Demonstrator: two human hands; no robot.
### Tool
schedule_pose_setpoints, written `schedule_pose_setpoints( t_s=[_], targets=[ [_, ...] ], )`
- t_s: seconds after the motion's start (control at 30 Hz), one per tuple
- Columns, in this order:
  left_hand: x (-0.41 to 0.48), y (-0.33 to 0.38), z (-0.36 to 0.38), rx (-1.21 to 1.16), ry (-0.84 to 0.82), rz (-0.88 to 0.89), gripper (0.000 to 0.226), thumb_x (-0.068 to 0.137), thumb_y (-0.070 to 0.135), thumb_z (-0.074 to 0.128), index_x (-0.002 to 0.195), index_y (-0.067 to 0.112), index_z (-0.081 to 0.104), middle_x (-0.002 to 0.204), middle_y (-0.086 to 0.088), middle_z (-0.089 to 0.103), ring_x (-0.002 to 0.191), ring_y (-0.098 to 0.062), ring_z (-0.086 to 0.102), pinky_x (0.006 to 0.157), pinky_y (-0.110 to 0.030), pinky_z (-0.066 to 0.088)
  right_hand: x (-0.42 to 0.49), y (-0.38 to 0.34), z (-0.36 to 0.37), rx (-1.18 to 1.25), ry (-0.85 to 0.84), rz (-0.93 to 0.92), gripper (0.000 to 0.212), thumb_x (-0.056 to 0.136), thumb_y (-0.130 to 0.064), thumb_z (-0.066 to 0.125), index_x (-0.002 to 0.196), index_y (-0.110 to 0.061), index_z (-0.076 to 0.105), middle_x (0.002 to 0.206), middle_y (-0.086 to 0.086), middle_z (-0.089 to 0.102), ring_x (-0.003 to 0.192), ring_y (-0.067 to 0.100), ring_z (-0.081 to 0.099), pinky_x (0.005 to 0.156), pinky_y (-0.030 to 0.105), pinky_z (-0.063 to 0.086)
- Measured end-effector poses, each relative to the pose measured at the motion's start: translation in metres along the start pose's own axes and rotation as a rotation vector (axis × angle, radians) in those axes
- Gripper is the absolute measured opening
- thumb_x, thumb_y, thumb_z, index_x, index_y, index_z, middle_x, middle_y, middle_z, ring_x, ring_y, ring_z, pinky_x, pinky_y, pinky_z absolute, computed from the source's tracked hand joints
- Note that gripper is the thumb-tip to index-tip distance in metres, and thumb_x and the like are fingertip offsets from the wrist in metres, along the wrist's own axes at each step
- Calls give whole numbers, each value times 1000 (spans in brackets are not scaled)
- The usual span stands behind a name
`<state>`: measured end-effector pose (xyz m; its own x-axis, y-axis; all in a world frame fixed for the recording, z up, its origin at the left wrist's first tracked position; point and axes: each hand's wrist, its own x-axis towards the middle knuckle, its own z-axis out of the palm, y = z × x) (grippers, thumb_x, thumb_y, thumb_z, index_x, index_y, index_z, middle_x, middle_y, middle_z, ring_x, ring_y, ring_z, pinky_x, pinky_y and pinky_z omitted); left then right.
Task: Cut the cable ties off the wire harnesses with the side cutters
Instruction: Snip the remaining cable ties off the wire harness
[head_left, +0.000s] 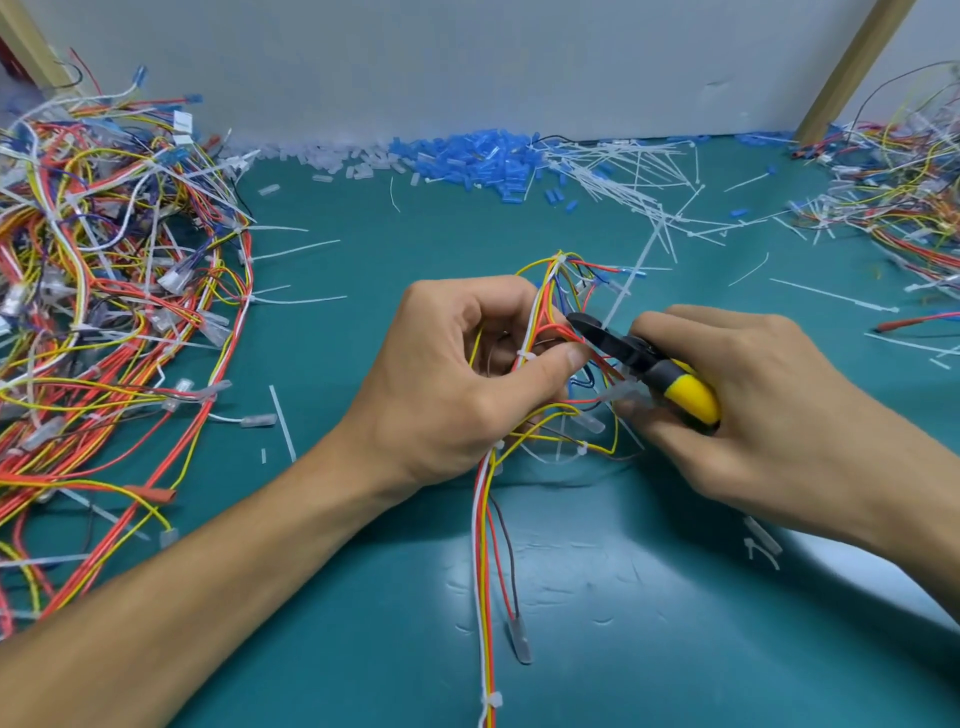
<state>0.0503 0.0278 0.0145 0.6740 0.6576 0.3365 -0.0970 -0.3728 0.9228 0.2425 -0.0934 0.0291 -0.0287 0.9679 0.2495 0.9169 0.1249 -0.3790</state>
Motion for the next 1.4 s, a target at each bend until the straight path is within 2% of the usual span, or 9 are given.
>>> schedule_pose_setpoints(
  t_s=[0.17,0.3,0.43,0.53,0.67,0.87,1.07,1.23,1.4],
  targets=[
    [0,2,0,8,-16,3,13,85,11,75,79,0,69,63,-6,67,52,-29,56,45,-52,46,-2,-4,-6,-14,-10,13,35,89,-18,69,68,-23,41,57,4,34,60,27,33,50,32,33],
    [-3,6,3,-28,-37,35,9,85,12,75,78,9,70,62,1,67,46,-29,54,41,-41,46,-3,-5,-15,-32,-28,90,11,75,-23,58,71,-14,53,55,9,34,56,30,30,45,39,36],
    [-2,4,3,-62,1,11,9,83,9,75,78,4,69,60,-8,65,45,-17,55,42,-34,48,-1,-6,-17,-84,-47,51,20,84,-25,58,72,-22,42,57,1,41,56,26,42,50,48,39],
    [0,3,1,-74,10,3,8,84,7,74,80,2,69,61,-1,67,46,-11,58,44,-29,49,-2,-1,-14,-99,-44,26,23,86,-21,60,71,-20,43,56,3,40,54,25,40,51,44,37],
    [-2,0,1,-37,-14,19,6,85,7,75,82,4,70,62,1,68,48,-12,59,44,-30,50,-3,6,-13,-74,-85,95,34,89,-17,69,65,-13,45,53,12,31,56,32,26,42,38,29],
    [-1,2,3,-44,-14,23,7,84,5,74,81,9,70,63,0,67,49,-7,59,46,-25,49,-2,2,-13,-121,-68,78,41,91,-32,72,68,-29,39,53,0,40,54,29,42,49,46,40],
    [-3,1,4,13,0,37,7,84,10,75,81,7,70,64,-5,68,50,-16,58,43,-42,48,-2,-3,-7,-120,-58,96,45,88,-28,74,61,-25,38,49,4,30,54,33,33,46,41,34],
    [-5,0,4,26,-3,48,8,84,12,75,82,6,70,65,-9,66,53,-37,59,43,-46,47,-4,-4,-10,-167,-96,123,39,81,-16,74,59,-12,41,51,13,29,59,34,32,41,38,27],
    [-3,2,5,-6,-13,38,7,83,10,75,80,6,69,63,-10,66,49,-15,55,43,-38,47,-2,-6,-9,-121,-81,139,39,81,-14,75,59,-11,43,55,14,29,63,31,28,44,37,25]
  ],
)
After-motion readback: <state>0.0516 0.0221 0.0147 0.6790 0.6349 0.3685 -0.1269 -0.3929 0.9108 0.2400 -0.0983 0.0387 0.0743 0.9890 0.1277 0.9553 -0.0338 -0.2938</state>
